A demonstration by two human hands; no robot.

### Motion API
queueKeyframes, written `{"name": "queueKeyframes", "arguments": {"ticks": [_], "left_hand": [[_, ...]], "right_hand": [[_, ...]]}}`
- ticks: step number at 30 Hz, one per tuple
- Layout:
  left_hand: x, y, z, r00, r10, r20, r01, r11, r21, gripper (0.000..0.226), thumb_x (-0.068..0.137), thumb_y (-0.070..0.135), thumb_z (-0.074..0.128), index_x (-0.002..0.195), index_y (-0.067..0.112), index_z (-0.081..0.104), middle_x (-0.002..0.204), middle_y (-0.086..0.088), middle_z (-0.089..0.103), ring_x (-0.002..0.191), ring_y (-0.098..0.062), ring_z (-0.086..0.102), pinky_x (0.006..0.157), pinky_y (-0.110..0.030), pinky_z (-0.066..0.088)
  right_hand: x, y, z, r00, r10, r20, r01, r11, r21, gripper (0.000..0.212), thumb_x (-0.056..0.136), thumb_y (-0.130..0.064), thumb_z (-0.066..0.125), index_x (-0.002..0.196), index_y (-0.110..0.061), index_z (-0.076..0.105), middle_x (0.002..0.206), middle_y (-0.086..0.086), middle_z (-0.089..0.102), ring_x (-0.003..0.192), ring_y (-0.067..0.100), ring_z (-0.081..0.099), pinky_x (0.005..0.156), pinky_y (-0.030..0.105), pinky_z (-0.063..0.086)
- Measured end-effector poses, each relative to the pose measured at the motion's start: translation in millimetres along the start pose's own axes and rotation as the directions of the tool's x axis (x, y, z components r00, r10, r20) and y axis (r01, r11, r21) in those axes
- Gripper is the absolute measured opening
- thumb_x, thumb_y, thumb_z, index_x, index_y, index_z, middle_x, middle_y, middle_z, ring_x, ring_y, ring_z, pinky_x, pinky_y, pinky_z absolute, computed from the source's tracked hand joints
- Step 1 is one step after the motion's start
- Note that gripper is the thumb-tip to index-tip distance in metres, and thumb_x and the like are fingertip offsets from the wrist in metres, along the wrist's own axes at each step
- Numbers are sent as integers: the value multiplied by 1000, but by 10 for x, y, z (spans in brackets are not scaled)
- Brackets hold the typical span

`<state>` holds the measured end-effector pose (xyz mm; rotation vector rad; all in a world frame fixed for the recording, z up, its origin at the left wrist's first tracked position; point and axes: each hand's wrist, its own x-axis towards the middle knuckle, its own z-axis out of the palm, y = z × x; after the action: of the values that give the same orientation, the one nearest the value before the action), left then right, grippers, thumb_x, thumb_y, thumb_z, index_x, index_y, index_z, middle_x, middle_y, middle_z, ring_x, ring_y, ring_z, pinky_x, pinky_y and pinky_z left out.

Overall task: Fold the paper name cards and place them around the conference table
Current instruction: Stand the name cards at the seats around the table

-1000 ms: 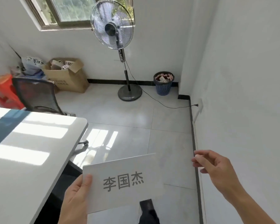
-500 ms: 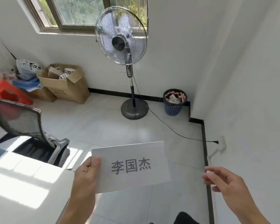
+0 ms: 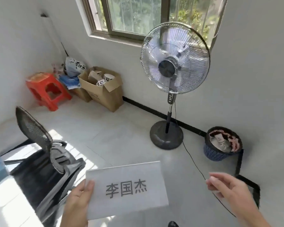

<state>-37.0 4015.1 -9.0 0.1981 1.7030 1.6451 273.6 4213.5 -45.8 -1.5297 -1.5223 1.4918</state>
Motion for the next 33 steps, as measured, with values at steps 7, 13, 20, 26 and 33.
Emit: {"name": "queueKeyframes", "arguments": {"ticks": [7, 13, 20, 26, 33], "left_hand": [[750, 339, -70, 935, -62, -349, 37, 996, -79, 22, 97, 11, 45, 97, 5, 66, 80, -14, 77, 50, -7, 69, 48, -15, 54], [1790, 750, -343, 836, -69, -544, 43, 997, -62, 30, 94, 15, 53, 117, -2, 60, 96, 1, 71, 76, 20, 61, 81, 2, 33], [2921, 1488, -670, 768, -104, -632, -39, 977, -209, 53, 71, 51, 73, 109, 15, 65, 113, -6, 69, 115, -29, 60, 105, -47, 42], [3436, 1973, -938, 629, -101, -771, -194, 940, -281, 14, 91, 17, 59, 77, 19, 60, 48, 6, 69, 39, -12, 65, 36, -30, 52], [4122, 2282, -1428, 389, -161, -907, -254, 927, -274, 27, 90, 20, 53, 70, 18, 71, 46, 22, 64, 66, -2, 69, 56, -11, 51]], "right_hand": [[1606, -1007, 1001, 939, -116, 323, 173, 973, -153, 12, 90, -11, 63, 95, -18, 71, 79, 1, 78, 73, 14, 74, 60, 18, 52], [2443, -1511, 2212, 887, -76, 456, 185, 962, -199, 13, 90, -9, 63, 98, -15, 71, 82, 3, 78, 77, 19, 74, 68, 31, 51], [3145, -2502, 3364, 816, -76, 573, 229, 953, -200, 29, 74, -44, 76, 93, -22, 73, 81, 3, 79, 81, 23, 75, 81, 48, 56], [3829, -2978, 4449, 728, -25, 685, 282, 922, -266, 10, 88, -10, 65, 93, -14, 72, 75, 2, 78, 71, 13, 74, 79, 47, 53], [4768, -3507, 6189, 528, -2, 849, 408, 877, -252, 10, 90, -7, 62, 94, -11, 70, 76, 2, 79, 70, 13, 74, 65, 34, 51]]}}
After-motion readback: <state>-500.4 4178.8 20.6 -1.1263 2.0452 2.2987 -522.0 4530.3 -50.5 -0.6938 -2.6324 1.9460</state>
